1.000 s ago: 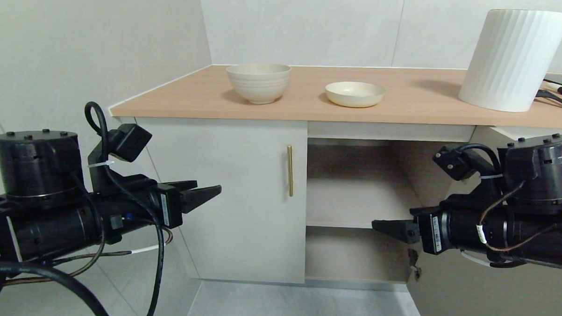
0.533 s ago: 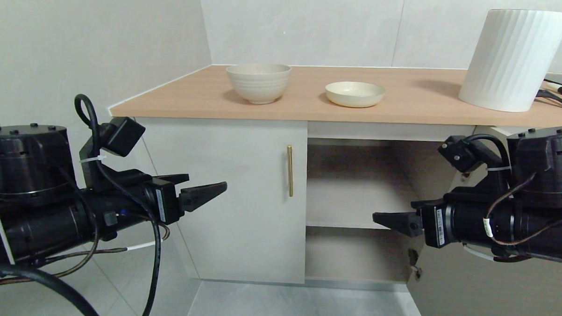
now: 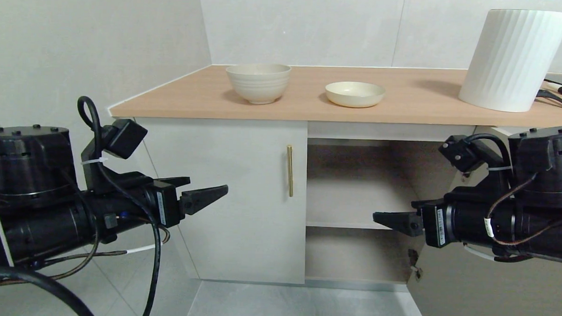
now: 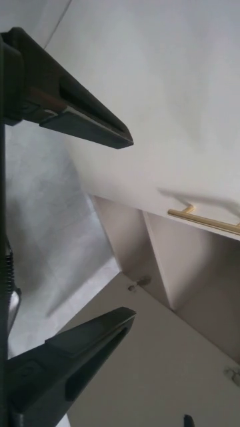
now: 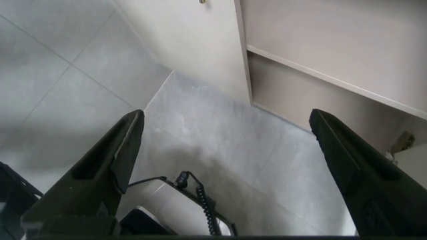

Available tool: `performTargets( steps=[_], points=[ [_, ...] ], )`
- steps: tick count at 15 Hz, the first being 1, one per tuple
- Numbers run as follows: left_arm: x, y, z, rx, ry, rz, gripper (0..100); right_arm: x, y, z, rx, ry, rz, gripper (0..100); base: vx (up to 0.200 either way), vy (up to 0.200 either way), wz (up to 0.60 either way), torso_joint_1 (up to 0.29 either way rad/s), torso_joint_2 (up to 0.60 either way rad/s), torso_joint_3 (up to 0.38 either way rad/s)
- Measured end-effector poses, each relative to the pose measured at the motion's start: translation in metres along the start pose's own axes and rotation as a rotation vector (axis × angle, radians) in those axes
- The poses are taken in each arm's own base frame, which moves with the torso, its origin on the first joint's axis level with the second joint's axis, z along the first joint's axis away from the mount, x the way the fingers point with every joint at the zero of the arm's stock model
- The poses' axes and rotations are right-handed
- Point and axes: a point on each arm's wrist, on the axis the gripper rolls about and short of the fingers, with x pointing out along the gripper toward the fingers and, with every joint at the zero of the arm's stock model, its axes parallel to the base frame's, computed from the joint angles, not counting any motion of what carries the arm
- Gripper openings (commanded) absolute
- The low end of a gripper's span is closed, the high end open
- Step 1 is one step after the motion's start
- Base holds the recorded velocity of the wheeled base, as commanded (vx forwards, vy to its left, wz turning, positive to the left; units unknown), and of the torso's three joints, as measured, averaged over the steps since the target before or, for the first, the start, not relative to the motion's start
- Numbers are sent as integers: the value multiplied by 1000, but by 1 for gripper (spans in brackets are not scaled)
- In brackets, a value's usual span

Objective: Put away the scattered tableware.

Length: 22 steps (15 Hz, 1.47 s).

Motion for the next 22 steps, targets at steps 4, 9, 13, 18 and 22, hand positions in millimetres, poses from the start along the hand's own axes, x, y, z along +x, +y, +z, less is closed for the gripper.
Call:
performTargets(
  steps=[4,9,13,18,22],
  points=[
    [-1,-1,3,-5,-1,0,100,-1,0,0,0,-3,0,100,200,0,0,-4,2,4],
    [-2,-1,4,-6,-5,1,100,-2,0,1,-1,-6,1,100,200,0,0,3,2,1],
    [-4,-2,5,-3,-12,-1,100,-2,0,1,-1,-12,3,100,0,0,0,0,0,0],
    [-8,-4,8,-1,-33,-5,100,-1,1,4,-8,-55,13,100,0,0,0,0,0,0],
    [-7,-4,9,-29,-35,-8,100,0,1,9,-7,-75,4,100,0,0,0,0,0,0]
  ],
)
